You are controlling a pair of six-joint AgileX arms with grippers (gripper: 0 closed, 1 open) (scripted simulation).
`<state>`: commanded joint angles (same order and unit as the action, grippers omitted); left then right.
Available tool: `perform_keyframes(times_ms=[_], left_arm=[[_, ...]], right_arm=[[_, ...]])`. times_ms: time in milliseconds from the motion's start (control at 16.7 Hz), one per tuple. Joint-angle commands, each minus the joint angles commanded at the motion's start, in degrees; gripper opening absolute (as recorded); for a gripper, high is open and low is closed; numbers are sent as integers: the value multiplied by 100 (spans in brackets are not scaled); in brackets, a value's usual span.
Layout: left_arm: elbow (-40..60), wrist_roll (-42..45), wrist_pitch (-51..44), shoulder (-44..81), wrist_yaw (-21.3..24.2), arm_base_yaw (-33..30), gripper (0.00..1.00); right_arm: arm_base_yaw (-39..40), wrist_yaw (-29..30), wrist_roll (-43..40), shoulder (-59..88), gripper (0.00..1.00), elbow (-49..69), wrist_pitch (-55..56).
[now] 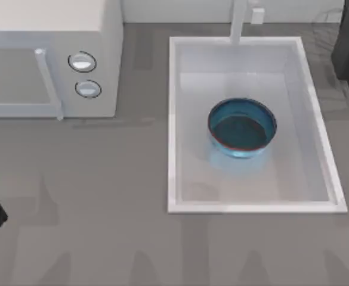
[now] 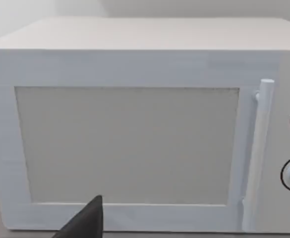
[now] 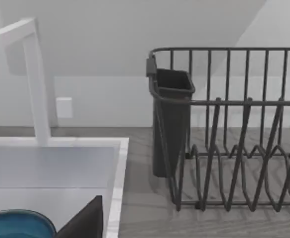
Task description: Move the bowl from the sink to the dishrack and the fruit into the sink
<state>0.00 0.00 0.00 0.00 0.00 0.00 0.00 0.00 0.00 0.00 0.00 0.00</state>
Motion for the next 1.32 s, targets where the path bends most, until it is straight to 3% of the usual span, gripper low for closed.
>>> perform_keyframes(times_ms=[300,540,840,1320], left_arm=[[0,0,0,0,0,0,100],[0,0,0,0,0,0,100],[0,0,0,0,0,0,100],[0,0,0,0,0,0,100]], right_arm=[[86,-11,34,331,100,330,-127],[333,8,186,1597,100,1538,-649],[738,157,586,4163,100,3933,-1802],[1518,552,1685,9204,100,8726,-4146]])
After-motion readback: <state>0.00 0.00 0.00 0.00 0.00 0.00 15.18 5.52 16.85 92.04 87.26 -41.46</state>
